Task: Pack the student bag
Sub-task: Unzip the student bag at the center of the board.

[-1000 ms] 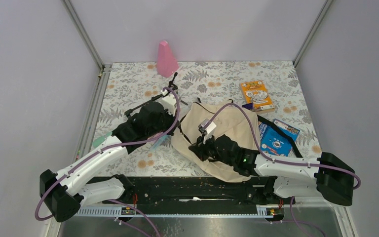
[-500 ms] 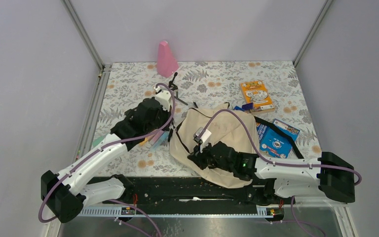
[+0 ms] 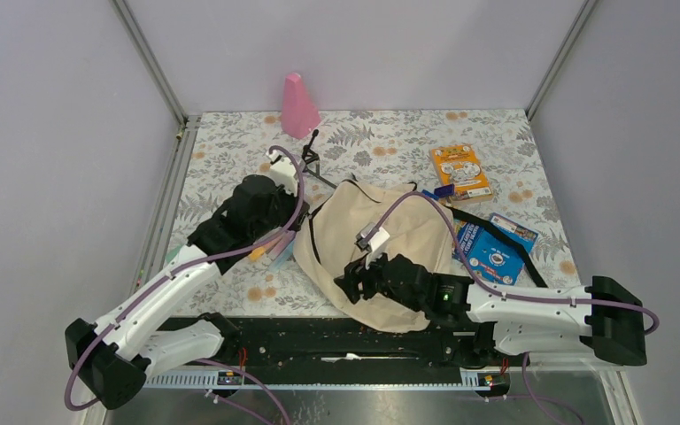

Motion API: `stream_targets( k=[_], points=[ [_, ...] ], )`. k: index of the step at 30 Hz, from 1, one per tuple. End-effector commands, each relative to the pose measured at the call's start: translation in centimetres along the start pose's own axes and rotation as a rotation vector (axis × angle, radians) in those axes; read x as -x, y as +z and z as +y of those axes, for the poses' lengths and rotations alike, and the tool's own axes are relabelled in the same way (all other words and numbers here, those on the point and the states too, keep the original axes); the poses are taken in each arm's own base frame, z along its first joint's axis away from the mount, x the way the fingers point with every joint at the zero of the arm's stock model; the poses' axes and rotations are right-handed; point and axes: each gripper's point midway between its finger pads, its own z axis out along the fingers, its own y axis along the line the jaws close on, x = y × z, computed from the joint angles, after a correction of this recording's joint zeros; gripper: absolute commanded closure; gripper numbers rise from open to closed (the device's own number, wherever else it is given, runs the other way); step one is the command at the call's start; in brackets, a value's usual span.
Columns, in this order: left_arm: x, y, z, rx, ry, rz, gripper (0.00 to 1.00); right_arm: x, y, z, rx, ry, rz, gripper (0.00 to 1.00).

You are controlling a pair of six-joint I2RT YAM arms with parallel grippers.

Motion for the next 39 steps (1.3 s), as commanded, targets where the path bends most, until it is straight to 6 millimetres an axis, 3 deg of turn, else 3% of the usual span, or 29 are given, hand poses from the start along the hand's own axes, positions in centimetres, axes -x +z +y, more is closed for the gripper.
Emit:
stream_targets(
  k=[1,6,9,14,21,22,23,25,26,39],
  points=[
    [4.9,-1.7,-1.9,-0.11,0.021,-0.196,1.0,4.2,-0.1,-1.6,-0.159,0.017,-0.096,0.3],
    [4.9,-1.9,-2.2,-0.13,0.022,-0.202,1.0,5.5,1.8,-1.7,-0.234,-0.016,-0.073,0.25],
    [4.9,-1.9,-2.3,-0.137,0.021,-0.2,1.0,6.9,3.2,-0.7,-0.22,-0.011,-0.08,0.25],
    [4.9,-2.0,-2.5,-0.147,0.016,-0.2,1.0,7.4,6.0,-0.6,-0.238,0.008,-0.055,0.25],
    [4.8,-2.1,-2.6,-0.153,0.012,-0.2,1.0,6.6,9.1,-0.7,-0.244,0.001,-0.01,0.4],
    [4.9,-2.2,-2.7,-0.155,0.012,-0.201,1.0,6.7,9.2,-0.6,-0.244,0.001,-0.011,0.44],
    [4.9,-2.2,-2.7,-0.153,0.012,-0.201,1.0,6.8,9.3,-0.5,-0.24,0.004,-0.014,0.53],
    [4.9,-2.2,-2.5,-0.146,0.015,-0.202,1.0,7.0,9.3,0.1,-0.202,-0.013,-0.015,0.93],
    [4.9,-2.2,-2.3,-0.136,0.017,-0.201,1.0,7.1,9.2,0.5,-0.175,-0.026,-0.015,1.0],
    [4.7,-1.9,-1.0,-0.064,0.022,-0.186,1.0,4.0,5.0,2.7,0.075,-0.074,-0.024,1.0]
  ],
)
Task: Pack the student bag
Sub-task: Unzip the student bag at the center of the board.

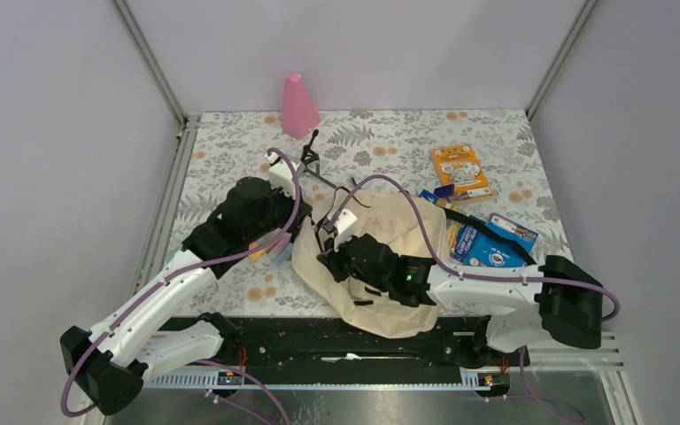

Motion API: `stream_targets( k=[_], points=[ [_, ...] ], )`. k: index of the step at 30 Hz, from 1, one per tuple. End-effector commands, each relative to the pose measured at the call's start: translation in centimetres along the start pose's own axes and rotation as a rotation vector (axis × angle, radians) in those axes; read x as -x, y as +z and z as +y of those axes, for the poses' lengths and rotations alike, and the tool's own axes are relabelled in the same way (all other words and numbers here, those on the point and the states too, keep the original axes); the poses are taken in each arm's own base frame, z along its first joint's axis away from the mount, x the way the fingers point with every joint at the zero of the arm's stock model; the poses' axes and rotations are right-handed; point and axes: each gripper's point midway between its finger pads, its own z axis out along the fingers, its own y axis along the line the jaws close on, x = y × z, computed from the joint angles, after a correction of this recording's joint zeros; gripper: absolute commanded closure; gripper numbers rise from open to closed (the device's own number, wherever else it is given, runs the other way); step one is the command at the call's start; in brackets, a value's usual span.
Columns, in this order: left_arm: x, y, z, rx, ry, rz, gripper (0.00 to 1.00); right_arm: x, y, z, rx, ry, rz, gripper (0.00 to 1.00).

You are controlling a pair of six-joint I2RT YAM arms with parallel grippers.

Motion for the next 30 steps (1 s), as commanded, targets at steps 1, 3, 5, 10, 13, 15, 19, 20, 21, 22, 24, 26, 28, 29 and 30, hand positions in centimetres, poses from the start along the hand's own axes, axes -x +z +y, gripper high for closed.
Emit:
stream_targets(
  k=[1,3,5,10,13,15,19,20,21,22,24,26,28,29,30],
  points=[
    [3.5,-0.3,0.4,0.024,0.011,-0.126,1.0,0.6,-1.9,2.3,0.141,-0.033,-0.03,1.0],
    [3.3,-0.2,0.4,0.025,0.01,-0.119,1.0,-0.2,-2.7,2.7,0.166,-0.063,-0.006,1.0],
    [3.1,0.0,0.5,0.028,0.01,-0.111,1.0,-0.8,-3.4,3.2,0.192,-0.08,0.007,1.0],
    [2.9,0.3,0.7,0.034,0.006,-0.102,1.0,-1.9,-5.3,4.4,0.276,-0.078,0.038,1.0],
    [2.8,0.5,0.8,0.039,0.005,-0.096,1.0,-2.1,-6.1,4.8,0.298,-0.082,0.05,1.0],
    [2.8,0.7,1.0,0.046,0.003,-0.093,1.0,-2.0,-6.6,5.0,0.309,-0.08,0.05,1.0],
    [2.7,0.8,1.3,0.055,-0.003,-0.088,1.0,-1.7,-7.3,5.5,0.333,-0.069,0.043,1.0],
    [2.6,0.9,1.4,0.058,-0.005,-0.087,1.0,-1.6,-7.5,5.7,0.34,-0.067,0.043,1.0],
    [2.7,0.9,1.5,0.058,-0.007,-0.087,1.0,-1.5,-7.6,5.8,0.345,-0.067,0.046,1.0],
    [2.7,0.9,1.5,0.06,-0.009,-0.086,1.0,-1.3,-7.9,6.1,0.354,-0.07,0.044,1.0],
    [2.6,1.0,1.7,0.066,-0.016,-0.085,1.0,-1.1,-8.2,6.6,0.369,-0.083,0.043,1.0],
    [2.7,1.0,1.9,0.072,-0.023,-0.084,1.0,-0.7,-8.5,7.4,0.387,-0.096,0.045,1.0],
    [2.7,1.0,2.2,0.084,-0.029,-0.081,1.0,-0.6,-8.7,8.0,0.401,-0.113,0.055,1.0],
    [2.7,1.0,2.4,0.092,-0.031,-0.081,1.0,-0.6,-8.9,8.3,0.41,-0.12,0.059,1.0],
    [2.6,1.0,2.6,0.101,-0.032,-0.081,1.0,-0.4,-9.0,8.7,0.421,-0.126,0.058,1.0]
  ],
)
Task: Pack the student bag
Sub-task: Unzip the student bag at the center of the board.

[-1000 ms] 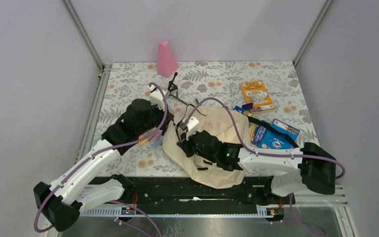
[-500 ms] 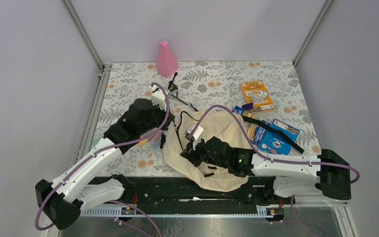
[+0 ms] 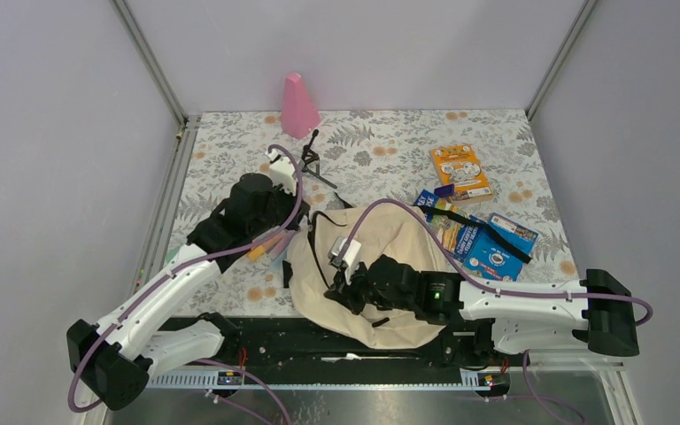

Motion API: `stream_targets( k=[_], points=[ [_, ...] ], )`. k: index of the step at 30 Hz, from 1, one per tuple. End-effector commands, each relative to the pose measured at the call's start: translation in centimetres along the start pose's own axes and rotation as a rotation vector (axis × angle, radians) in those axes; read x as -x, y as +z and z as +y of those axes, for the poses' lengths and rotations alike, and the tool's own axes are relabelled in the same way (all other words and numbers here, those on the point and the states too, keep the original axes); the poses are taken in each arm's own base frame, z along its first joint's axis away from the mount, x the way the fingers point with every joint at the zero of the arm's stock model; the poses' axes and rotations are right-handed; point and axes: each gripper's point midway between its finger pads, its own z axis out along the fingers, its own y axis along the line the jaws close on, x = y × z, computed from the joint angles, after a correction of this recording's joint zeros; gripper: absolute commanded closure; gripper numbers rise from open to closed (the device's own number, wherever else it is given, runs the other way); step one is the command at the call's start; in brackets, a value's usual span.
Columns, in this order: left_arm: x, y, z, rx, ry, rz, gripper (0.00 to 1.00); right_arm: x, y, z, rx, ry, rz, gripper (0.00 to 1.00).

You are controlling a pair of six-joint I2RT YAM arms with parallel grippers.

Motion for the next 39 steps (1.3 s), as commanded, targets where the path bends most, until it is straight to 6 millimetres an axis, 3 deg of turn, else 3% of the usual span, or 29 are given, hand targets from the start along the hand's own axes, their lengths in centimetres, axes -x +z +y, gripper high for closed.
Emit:
stream_targets(
  k=[1,9,19,25,29,33,39],
  points=[
    [3.5,0.0,1.6,0.076,-0.015,-0.122,1.0,2.7,-1.1,4.0,0.138,-0.042,-0.029,1.0],
    [2.8,0.9,3.2,0.131,-0.039,-0.085,1.0,4.3,-3.0,6.1,0.198,-0.06,-0.057,1.0],
    [2.4,1.3,3.4,0.113,-0.085,-0.069,1.0,2.9,-5.2,4.3,0.121,-0.05,-0.037,0.98],
    [3.6,0.3,0.7,-0.037,-0.063,-0.111,1.0,4.4,-6.7,1.7,-0.009,-0.006,-0.128,0.59],
    [3.9,-0.3,-0.6,-0.104,-0.053,-0.129,1.0,7.0,-7.8,0.7,-0.067,-0.003,-0.226,0.34],
    [4.1,-0.5,-1.4,-0.139,-0.046,-0.139,1.0,9.5,-7.7,-0.3,-0.146,0.015,-0.313,0.19],
    [4.1,-0.6,-1.7,-0.155,-0.046,-0.136,1.0,11.3,-5.3,-2.8,-0.367,0.077,-0.31,0.09]
  ],
)
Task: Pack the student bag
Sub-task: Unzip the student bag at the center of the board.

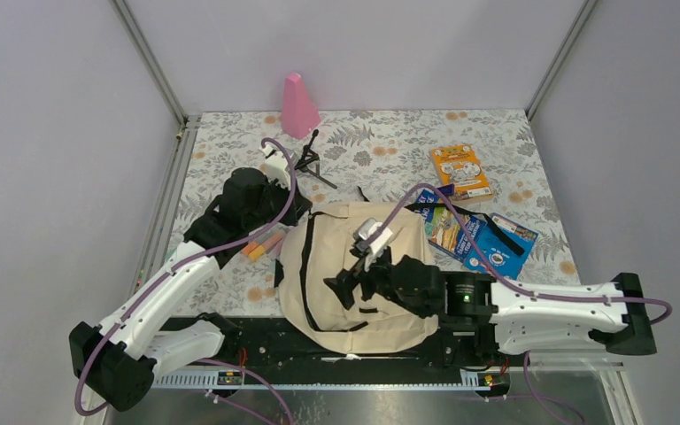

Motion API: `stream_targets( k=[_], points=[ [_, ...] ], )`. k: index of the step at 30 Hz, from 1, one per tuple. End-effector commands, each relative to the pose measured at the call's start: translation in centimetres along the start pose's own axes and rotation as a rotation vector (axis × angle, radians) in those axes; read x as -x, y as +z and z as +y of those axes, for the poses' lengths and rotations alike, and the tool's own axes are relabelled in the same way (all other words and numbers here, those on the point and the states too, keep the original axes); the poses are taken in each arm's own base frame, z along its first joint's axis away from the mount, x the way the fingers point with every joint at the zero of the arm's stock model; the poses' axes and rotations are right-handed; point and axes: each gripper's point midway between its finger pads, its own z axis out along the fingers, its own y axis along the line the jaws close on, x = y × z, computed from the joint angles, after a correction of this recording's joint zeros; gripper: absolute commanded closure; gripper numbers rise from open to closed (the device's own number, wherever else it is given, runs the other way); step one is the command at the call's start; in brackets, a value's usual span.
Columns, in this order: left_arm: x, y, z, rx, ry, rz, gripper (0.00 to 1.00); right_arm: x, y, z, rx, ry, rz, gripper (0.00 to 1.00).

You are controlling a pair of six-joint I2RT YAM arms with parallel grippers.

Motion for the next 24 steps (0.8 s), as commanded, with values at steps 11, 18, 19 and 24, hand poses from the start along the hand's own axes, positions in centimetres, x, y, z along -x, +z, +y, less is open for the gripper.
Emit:
stream_targets(
  k=[11,18,19,24],
  points=[
    [3.3,-0.9,-2.1,-0.087,0.029,-0.128,1.0,1.3,9.6,-3.3,-0.223,0.314,0.014,0.11],
    [3.4,-0.9,-2.1,-0.086,0.029,-0.132,1.0,-2.2,13.5,-3.7,-0.26,0.318,0.131,0.22],
    [3.4,-1.0,-2.1,-0.084,0.029,-0.133,1.0,-2.5,13.7,-3.8,-0.264,0.318,0.139,0.28],
    [3.4,-0.8,-1.7,-0.063,0.023,-0.132,1.0,-2.6,13.9,-2.2,-0.173,0.322,0.161,0.98]
  ],
)
